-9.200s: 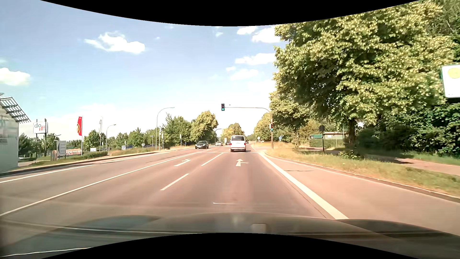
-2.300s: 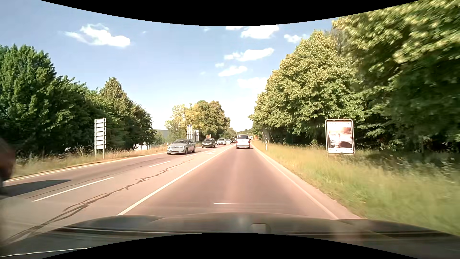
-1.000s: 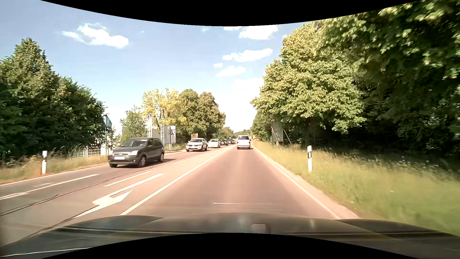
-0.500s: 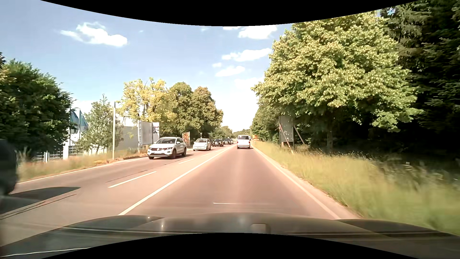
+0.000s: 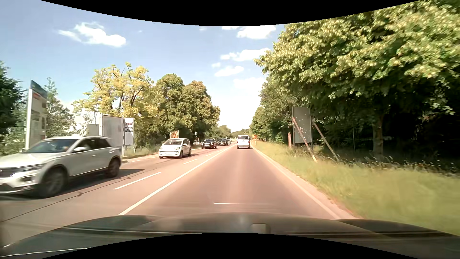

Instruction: Follow the waypoints while adhering to traffic rules and regulations

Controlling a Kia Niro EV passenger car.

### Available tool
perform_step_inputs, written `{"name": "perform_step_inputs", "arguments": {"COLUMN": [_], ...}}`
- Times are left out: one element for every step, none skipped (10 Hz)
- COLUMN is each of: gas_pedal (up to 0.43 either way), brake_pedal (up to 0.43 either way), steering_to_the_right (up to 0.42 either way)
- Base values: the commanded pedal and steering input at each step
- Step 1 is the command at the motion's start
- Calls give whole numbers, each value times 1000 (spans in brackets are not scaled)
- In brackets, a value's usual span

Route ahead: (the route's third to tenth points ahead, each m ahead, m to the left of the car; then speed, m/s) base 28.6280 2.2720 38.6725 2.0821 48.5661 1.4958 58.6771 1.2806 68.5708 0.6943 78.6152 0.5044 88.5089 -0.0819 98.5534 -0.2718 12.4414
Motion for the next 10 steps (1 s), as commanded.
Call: {"name": "perform_step_inputs", "arguments": {"gas_pedal": [79, 79, 79, 79, 79, 79, 79, 79, 79, 79], "brake_pedal": [6, 6, 6, 6, 6, 6, 6, 6, 6, 6], "steering_to_the_right": [3, 3, 3, 3, 3, 3, 3, 3, 3, 3]}}
